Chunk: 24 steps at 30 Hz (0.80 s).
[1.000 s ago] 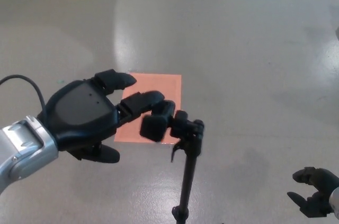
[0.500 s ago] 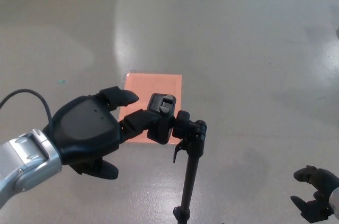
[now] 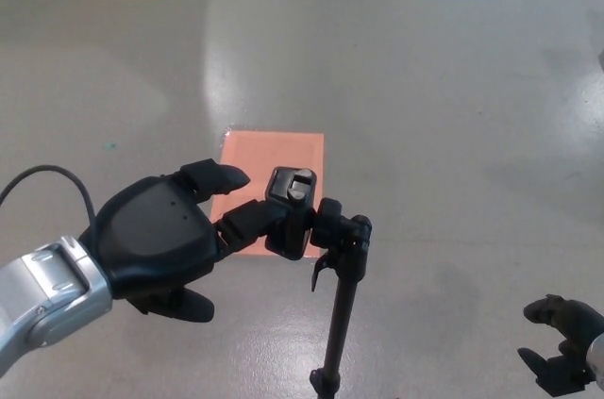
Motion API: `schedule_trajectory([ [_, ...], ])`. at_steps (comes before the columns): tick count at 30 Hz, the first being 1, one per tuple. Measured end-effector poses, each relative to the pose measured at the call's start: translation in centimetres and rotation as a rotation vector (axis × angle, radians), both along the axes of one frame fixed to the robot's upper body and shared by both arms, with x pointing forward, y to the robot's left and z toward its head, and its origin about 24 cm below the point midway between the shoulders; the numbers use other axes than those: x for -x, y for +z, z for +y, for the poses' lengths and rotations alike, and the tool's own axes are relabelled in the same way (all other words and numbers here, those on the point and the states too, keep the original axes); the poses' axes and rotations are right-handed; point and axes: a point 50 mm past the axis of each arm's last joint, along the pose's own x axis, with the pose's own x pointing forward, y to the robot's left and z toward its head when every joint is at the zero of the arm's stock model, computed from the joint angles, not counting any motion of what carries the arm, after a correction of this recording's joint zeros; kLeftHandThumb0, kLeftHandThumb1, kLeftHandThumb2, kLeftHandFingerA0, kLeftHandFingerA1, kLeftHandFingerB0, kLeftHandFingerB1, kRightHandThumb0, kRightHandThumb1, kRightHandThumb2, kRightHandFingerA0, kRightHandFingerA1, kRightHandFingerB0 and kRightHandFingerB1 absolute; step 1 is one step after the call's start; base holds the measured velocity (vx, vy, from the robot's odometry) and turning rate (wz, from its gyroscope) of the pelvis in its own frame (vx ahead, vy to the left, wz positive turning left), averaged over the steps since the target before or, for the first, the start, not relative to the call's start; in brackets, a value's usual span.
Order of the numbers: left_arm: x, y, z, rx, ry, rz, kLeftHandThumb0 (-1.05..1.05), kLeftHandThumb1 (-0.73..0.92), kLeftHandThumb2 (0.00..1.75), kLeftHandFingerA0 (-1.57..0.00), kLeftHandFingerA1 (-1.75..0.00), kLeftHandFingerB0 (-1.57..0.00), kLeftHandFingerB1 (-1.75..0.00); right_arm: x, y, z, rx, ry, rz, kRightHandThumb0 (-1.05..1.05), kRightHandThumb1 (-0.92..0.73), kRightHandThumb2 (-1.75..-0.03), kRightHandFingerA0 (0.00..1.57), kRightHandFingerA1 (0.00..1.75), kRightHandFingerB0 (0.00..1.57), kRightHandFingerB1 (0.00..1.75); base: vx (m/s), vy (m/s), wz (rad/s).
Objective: The robot uses its left hand to grab the top of a phone stand kept on the floor and tilt it upwards to adjust its angle
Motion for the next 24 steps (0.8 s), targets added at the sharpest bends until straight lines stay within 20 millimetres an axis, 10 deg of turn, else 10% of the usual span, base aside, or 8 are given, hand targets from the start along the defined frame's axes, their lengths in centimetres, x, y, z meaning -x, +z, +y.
schedule_trajectory([
  [7,-0.1,-0.1,0.3,-0.008,0.009,0.002,-0.84,0.60,0.96,-0.15,-0.36,0.00,-0.21,0.0,0.0,0.0,0.005,0.005,0.002,-0.65,-0.81,-0.64,0.18,0.31,0.19,0.27,0.00,0.000,0.00],
  [8,-0.1,-0.1,0.3,-0.008,0.009,0.002,-0.83,0.60,0.96,-0.10,-0.36,0.00,-0.23,0.0,0.0,0.0,0.006,0.006,0.002,-0.34,-0.54,-1.08,0.02,0.49,0.01,0.47,0.00,0.000,0.00],
  [9,-0.2,-0.1,0.4,-0.008,0.011,0.003,-0.83,0.59,0.95,-0.14,-0.39,0.00,-0.23,0.0,0.0,0.0,0.005,0.005,0.002,-0.65,-0.81,-0.64,0.18,0.32,0.19,0.27,0.00,0.000,0.00],
  [24,-1.1,0.6,1.1,-0.012,0.062,0.005,-0.83,0.61,0.98,-0.19,-0.36,0.00,-0.20,0.0,-0.1,0.2,0.006,0.007,0.008,-0.64,-0.79,-0.64,0.21,0.33,0.21,0.28,0.00,0.000,0.00],
])
